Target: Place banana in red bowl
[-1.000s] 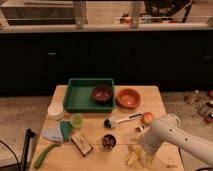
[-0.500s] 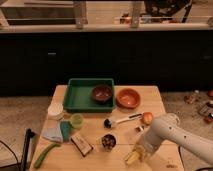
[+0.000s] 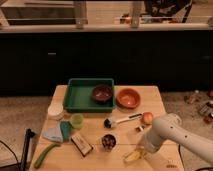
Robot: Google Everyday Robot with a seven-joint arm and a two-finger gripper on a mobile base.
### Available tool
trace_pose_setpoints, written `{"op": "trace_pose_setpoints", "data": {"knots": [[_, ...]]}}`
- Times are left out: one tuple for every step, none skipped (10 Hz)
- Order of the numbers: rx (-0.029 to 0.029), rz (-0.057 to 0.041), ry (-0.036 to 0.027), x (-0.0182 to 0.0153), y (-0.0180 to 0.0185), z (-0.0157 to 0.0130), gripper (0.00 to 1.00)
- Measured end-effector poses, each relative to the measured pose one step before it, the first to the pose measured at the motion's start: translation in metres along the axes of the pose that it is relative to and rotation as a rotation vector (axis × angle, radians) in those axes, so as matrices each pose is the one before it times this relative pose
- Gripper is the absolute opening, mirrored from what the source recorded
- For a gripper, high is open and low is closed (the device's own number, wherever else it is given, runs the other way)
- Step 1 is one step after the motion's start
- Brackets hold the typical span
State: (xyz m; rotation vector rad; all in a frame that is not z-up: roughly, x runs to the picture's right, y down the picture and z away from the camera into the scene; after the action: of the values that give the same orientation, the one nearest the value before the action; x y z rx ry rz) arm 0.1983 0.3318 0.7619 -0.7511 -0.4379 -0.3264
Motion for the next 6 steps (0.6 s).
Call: {"op": "trace_pose_setpoints", "data": {"knots": [[0.00162, 0.00115, -0.0009, 0.00012, -0.00011, -0.00017, 0.0], [0.0072, 0.00564, -0.00406, 0.00091, 0.00048, 0.00005, 0.0], [0.01474, 0.02244, -0.00844, 0.00532, 0.00586, -0.00142, 0.0], [0.01343, 0.0224, -0.00499, 0.01011, 0.00883, -0.00336, 0.0], [0.01645, 0.02016, 0.00001, 0.01281, 0.00833, -0.00517, 0.0], [0.01396, 0.01918, -0.00075, 0.00904, 0.00628, -0.00468, 0.0]]}}
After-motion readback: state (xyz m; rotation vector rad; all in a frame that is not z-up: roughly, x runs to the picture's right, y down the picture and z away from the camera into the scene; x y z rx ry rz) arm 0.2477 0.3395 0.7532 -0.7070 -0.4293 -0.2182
